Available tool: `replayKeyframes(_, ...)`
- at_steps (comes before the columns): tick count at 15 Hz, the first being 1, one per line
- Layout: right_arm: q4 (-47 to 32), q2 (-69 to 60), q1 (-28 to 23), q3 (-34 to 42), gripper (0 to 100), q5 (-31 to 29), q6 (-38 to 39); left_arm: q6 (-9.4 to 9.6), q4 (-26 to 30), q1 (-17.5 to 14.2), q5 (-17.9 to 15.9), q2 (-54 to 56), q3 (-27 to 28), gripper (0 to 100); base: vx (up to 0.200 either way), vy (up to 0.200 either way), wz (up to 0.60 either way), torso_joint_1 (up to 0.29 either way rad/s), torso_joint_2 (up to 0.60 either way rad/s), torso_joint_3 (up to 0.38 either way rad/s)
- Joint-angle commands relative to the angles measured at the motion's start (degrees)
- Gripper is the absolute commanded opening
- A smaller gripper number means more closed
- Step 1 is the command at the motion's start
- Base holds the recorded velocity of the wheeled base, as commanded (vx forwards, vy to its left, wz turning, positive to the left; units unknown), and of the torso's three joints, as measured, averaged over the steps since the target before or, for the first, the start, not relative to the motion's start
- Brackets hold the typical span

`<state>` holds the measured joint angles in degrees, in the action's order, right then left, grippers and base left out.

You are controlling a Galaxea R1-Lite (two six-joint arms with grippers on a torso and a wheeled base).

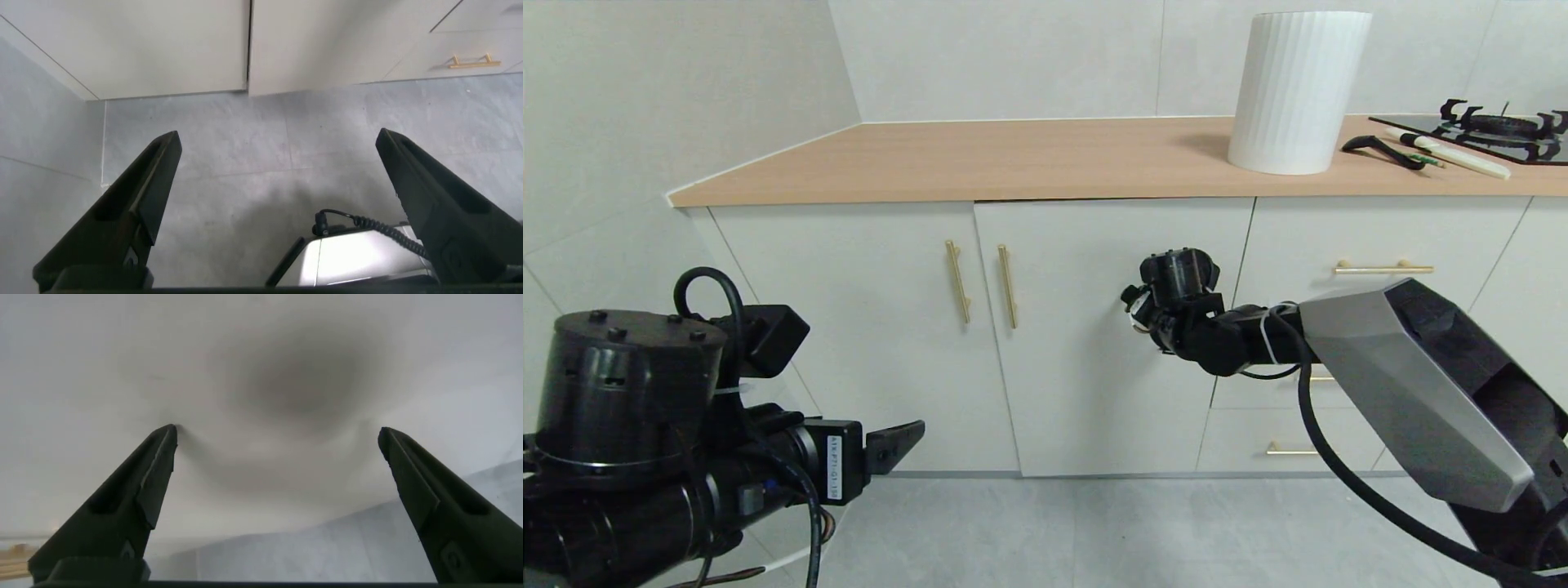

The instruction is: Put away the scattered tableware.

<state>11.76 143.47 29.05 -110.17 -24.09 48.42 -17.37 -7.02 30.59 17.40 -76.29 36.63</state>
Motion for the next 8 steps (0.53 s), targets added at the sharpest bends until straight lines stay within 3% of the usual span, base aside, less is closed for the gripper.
replayKeyframes(1, -0.2, 1.8, -0.2, -1.7, 100, -0.5, 0.0, -0.03, 0.0, 0.0, 0.0, 0.0, 0.0, 100, 0.000, 0.000, 0.00, 0.000, 0.00, 0.000)
replayKeyframes(6, -0.1, 1.4, -0.1, -1.5, 100, -0.6, 0.0, -0.03, 0.0, 0.0, 0.0, 0.0, 0.0, 100, 0.000, 0.000, 0.00, 0.000, 0.00, 0.000)
replayKeyframes(8, -0.4, -1.4, 0.3, 1.9, 100, -0.4, 0.0, -0.03, 0.0, 0.0, 0.0, 0.0, 0.0, 100, 0.000, 0.000, 0.00, 0.000, 0.00, 0.000)
